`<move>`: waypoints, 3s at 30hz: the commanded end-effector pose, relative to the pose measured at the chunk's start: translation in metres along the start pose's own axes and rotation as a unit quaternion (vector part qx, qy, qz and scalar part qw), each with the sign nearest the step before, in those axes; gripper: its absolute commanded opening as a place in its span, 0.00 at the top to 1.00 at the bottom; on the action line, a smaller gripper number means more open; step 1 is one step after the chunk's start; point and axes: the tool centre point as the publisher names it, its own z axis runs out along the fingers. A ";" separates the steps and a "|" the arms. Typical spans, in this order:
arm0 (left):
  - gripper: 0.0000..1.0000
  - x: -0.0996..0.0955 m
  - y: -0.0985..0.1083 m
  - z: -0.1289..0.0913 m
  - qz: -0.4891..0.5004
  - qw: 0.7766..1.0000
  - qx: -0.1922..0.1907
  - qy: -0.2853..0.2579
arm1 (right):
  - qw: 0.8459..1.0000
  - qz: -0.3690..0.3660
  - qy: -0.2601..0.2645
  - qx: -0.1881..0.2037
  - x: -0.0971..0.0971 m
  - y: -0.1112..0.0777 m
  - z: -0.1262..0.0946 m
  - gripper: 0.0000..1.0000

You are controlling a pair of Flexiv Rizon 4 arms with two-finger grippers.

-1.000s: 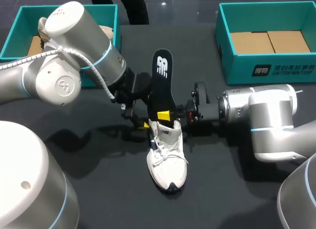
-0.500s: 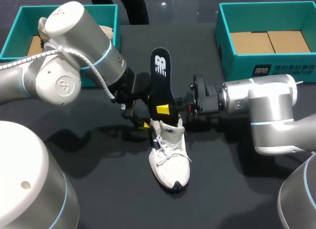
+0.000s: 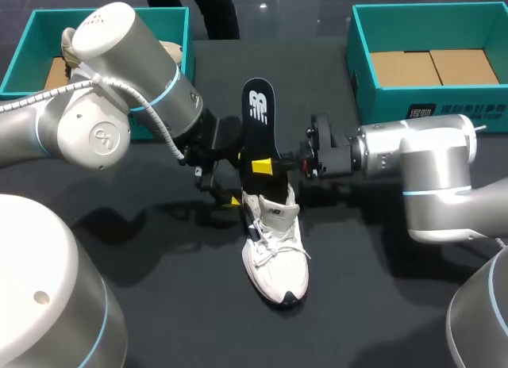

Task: Take the shoe out of the shoebox, open the shoe tongue, remove and reinsert the insole, then place the shoe into the shoebox

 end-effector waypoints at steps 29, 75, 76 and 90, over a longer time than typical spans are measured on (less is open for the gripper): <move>0.00 0.000 0.000 0.001 0.000 1.000 0.000 -0.001 | 0.995 0.072 0.013 0.062 0.007 -0.043 0.001 0.79; 0.00 0.000 0.000 0.001 0.000 1.000 0.000 -0.001 | 0.994 0.091 0.049 0.036 0.017 -0.051 0.001 1.00; 0.00 0.000 0.000 0.001 0.000 1.000 0.000 -0.001 | 0.994 0.086 0.049 0.037 0.018 -0.048 0.002 0.96; 0.00 0.000 0.000 0.001 0.000 1.000 0.000 -0.001 | 0.997 0.034 0.024 0.063 0.022 -0.014 -0.001 0.69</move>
